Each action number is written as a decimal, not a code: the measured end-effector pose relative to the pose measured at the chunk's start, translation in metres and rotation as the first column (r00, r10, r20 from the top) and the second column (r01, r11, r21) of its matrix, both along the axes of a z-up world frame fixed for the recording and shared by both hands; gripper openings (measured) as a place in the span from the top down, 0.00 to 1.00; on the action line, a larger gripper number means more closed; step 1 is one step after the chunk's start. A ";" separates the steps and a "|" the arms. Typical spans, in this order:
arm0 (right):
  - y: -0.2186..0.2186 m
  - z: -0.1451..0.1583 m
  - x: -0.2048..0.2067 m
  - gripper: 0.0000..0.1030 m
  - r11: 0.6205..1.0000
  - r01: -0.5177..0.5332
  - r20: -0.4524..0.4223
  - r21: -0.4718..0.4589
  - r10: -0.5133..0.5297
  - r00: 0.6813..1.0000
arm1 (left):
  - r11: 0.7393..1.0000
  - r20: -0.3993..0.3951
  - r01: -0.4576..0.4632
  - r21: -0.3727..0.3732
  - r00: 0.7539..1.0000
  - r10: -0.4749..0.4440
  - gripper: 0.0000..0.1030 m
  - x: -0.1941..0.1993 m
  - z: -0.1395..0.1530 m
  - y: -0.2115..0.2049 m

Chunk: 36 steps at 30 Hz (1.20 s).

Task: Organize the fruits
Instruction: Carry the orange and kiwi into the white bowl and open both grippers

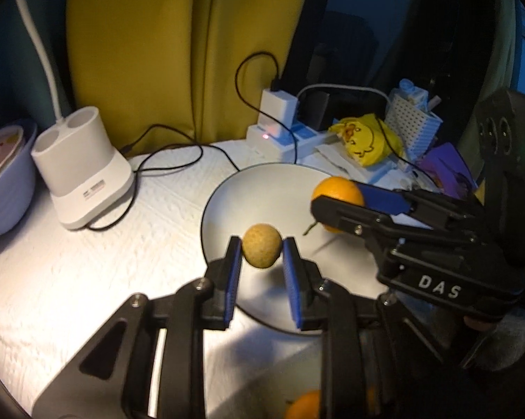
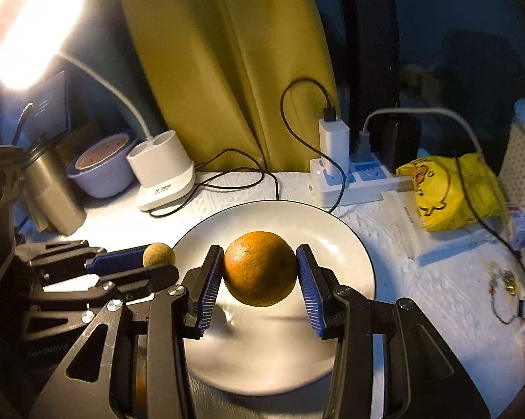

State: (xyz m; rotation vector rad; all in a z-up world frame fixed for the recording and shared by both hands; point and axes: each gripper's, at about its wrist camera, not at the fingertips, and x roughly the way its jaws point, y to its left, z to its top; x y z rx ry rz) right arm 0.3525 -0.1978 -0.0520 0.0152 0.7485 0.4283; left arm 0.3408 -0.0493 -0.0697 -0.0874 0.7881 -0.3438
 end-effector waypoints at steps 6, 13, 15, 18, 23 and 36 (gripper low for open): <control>0.005 -0.018 0.028 0.56 1.000 0.019 -0.071 0.021 -0.017 0.997 | 1.000 -0.049 -0.004 -0.022 0.999 0.003 0.76 0.022 -0.015 0.002; 0.015 -0.030 0.045 0.56 0.999 0.018 -0.120 0.044 -0.013 0.993 | 0.999 -0.077 -0.031 -0.032 0.997 0.029 0.75 0.028 -0.022 0.008; 0.017 -0.032 0.049 0.56 0.998 0.017 -0.130 0.054 -0.010 0.991 | 0.998 -0.081 -0.037 -0.046 0.996 0.033 0.75 0.028 -0.021 0.010; 0.015 -0.033 0.050 0.55 0.998 0.017 -0.147 0.066 -0.007 0.989 | 0.997 -0.082 -0.047 -0.058 0.996 0.042 0.74 0.027 -0.019 0.013; 0.007 -0.023 0.045 0.52 0.997 0.045 -0.111 0.060 -0.038 0.993 | 0.997 -0.043 -0.057 -0.050 0.998 0.055 0.72 0.019 -0.008 0.013; 0.003 0.011 0.002 0.49 0.998 0.045 -0.041 0.040 -0.043 0.998 | 0.996 0.059 -0.079 -0.044 0.995 0.082 0.59 -0.030 0.031 0.021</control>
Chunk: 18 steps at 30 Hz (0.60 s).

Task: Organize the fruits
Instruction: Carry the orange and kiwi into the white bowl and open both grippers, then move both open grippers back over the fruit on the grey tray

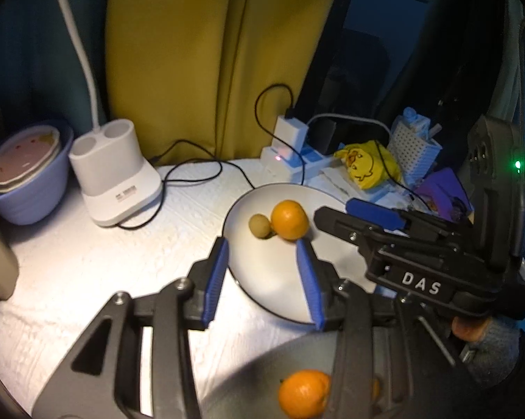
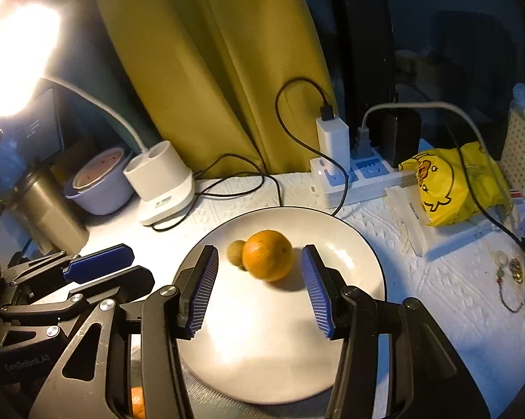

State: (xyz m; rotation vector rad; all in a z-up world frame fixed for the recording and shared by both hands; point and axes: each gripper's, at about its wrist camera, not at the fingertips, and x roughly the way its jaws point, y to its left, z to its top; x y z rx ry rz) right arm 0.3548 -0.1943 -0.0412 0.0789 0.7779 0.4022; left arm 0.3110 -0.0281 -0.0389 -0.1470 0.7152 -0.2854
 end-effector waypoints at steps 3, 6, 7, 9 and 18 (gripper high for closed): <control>0.002 0.008 -0.014 0.49 1.000 -0.003 0.015 -0.003 0.003 1.000 | 1.000 0.018 -0.006 0.004 1.000 0.006 0.59 -0.015 0.007 0.003; 0.002 0.016 -0.029 0.49 1.000 -0.006 0.028 -0.007 0.006 1.000 | 1.000 0.033 -0.008 0.007 0.999 0.007 0.59 -0.030 0.012 0.005; 0.002 0.017 -0.034 0.49 1.000 -0.006 0.030 -0.007 0.006 1.000 | 1.000 0.038 -0.007 0.008 0.999 0.007 0.59 -0.036 0.014 0.005; 0.001 0.021 -0.045 0.49 1.000 -0.007 0.036 -0.008 0.007 0.999 | 1.000 0.044 -0.006 0.010 0.999 0.006 0.59 -0.045 0.016 0.006; -0.001 0.028 -0.094 0.49 1.000 -0.013 0.051 -0.023 0.014 0.999 | 1.000 0.066 0.008 0.023 0.998 -0.010 0.59 -0.090 0.022 0.003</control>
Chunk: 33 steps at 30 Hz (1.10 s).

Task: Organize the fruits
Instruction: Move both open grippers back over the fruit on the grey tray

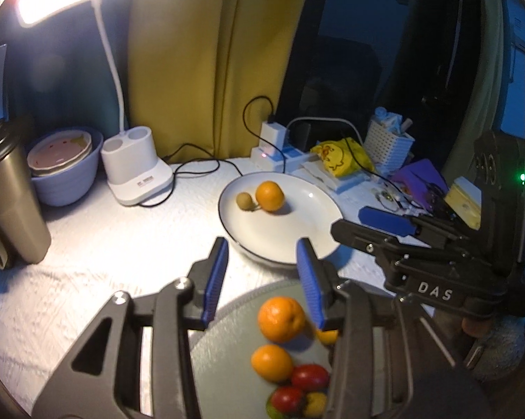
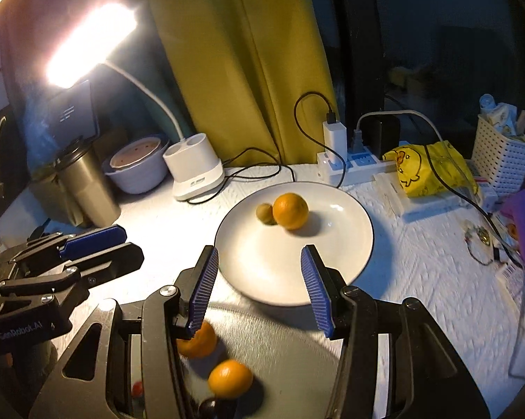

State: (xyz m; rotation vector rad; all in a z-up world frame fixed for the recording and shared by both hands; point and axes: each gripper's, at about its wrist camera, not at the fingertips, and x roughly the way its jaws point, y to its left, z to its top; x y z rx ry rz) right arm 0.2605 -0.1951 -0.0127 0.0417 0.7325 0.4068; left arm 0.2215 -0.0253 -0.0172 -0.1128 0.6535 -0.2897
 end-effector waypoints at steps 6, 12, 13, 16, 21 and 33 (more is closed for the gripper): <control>-0.004 -0.001 -0.026 0.49 1.000 -0.007 -0.003 -0.009 0.007 1.000 | 1.000 0.000 0.011 -0.002 1.000 -0.011 0.59 -0.021 -0.002 -0.003; -0.005 -0.004 -0.053 0.49 0.999 -0.025 -0.011 -0.020 0.025 1.000 | 1.000 -0.022 0.025 -0.013 0.999 -0.025 0.59 -0.040 -0.013 -0.007; -0.004 -0.005 -0.057 0.49 0.999 -0.031 -0.013 -0.021 0.031 0.999 | 1.000 -0.027 0.027 -0.012 0.999 -0.027 0.59 -0.044 -0.016 -0.008; 0.000 -0.009 -0.068 0.49 0.998 -0.051 -0.020 -0.027 0.051 0.999 | 1.000 -0.042 0.027 -0.015 0.999 -0.027 0.59 -0.050 -0.023 -0.008; 0.004 -0.015 -0.084 0.49 0.997 -0.066 -0.028 -0.032 0.065 0.997 | 0.999 -0.065 0.026 -0.022 0.998 -0.027 0.59 -0.064 -0.033 -0.009; -0.003 -0.024 -0.108 0.50 0.998 -0.061 -0.043 -0.031 0.060 0.997 | 0.999 -0.131 0.030 -0.043 0.991 -0.035 0.59 -0.092 -0.056 -0.013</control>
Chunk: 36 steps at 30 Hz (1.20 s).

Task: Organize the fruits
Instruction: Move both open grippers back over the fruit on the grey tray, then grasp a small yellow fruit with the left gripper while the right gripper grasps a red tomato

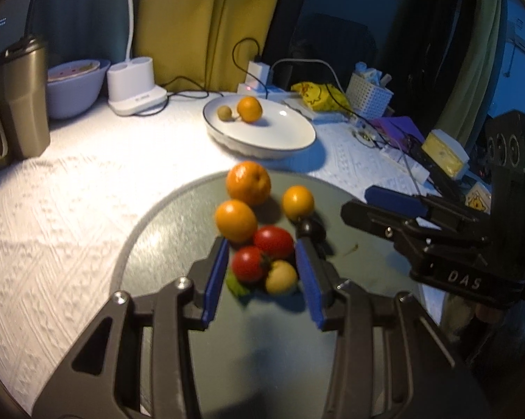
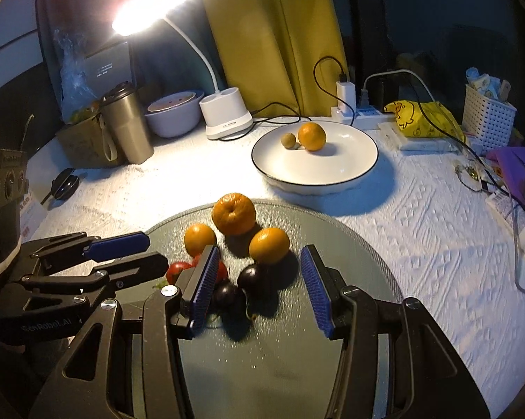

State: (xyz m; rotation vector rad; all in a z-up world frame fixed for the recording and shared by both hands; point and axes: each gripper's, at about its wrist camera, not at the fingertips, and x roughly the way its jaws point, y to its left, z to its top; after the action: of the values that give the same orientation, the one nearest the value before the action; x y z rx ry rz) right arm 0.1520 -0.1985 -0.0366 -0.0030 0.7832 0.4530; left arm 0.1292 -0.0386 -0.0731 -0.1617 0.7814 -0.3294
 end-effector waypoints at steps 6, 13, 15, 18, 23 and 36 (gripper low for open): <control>-0.005 -0.006 -0.008 0.50 1.000 0.007 -0.011 0.008 -0.007 1.000 | 1.000 -0.019 0.010 0.017 1.000 -0.010 0.59 -0.009 -0.009 -0.008; -0.014 -0.010 -0.014 0.50 1.000 0.010 -0.013 0.026 -0.010 1.000 | 0.998 -0.025 0.032 0.057 0.999 -0.031 0.60 -0.011 -0.016 -0.022; -0.016 -0.011 -0.016 0.50 1.000 0.008 -0.010 0.030 -0.008 1.000 | 0.997 -0.029 0.040 0.065 0.999 -0.039 0.60 -0.010 -0.017 -0.025; -0.020 -0.013 -0.016 0.50 0.999 0.014 -0.012 0.034 -0.013 1.000 | 0.996 -0.050 0.049 0.080 0.998 -0.045 0.60 -0.006 -0.022 -0.031; -0.027 -0.015 -0.016 0.50 0.999 0.029 -0.017 0.041 -0.029 0.999 | 0.993 -0.062 0.060 0.103 0.997 -0.053 0.60 -0.001 -0.028 -0.037; -0.025 -0.013 -0.018 0.50 0.999 0.025 -0.011 0.035 -0.025 1.000 | 0.996 -0.064 0.037 0.087 0.997 -0.032 0.75 0.003 -0.030 -0.029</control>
State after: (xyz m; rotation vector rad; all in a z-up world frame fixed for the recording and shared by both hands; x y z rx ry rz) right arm 0.1341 -0.2239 -0.0492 0.0416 0.7844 0.4435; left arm 0.1327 -0.0678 -0.1032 -0.0760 0.8603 -0.3229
